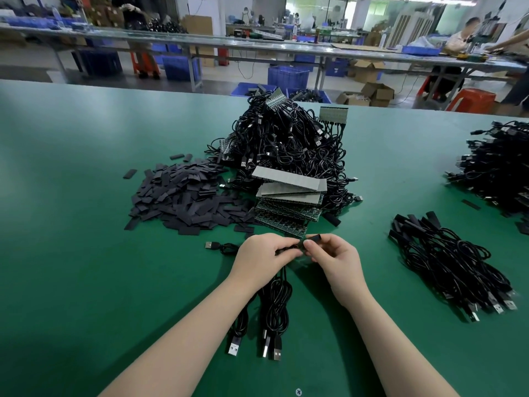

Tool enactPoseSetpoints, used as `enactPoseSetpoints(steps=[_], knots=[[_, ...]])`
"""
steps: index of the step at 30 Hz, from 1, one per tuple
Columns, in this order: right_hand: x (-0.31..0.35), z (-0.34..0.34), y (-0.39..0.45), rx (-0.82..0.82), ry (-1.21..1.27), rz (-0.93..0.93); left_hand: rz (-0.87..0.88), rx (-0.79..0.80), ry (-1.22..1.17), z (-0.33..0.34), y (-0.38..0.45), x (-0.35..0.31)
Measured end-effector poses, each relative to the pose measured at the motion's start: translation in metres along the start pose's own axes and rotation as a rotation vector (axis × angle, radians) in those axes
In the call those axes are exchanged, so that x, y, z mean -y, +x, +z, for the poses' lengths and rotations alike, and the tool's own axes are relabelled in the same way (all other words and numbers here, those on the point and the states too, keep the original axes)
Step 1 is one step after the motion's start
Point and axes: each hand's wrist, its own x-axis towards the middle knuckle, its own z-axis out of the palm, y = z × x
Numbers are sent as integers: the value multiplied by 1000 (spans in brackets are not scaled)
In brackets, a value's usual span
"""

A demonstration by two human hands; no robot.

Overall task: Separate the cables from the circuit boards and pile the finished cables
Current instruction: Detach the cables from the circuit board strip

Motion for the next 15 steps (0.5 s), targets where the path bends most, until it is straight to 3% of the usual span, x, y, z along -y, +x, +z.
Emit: enactPoseSetpoints(steps=[3,15], knots=[[0,-1,1,-18,67,12,23,30,24,2,0,-2],[-4,-1,2,-7,100,40,30,-111,49,0,-2,-3]])
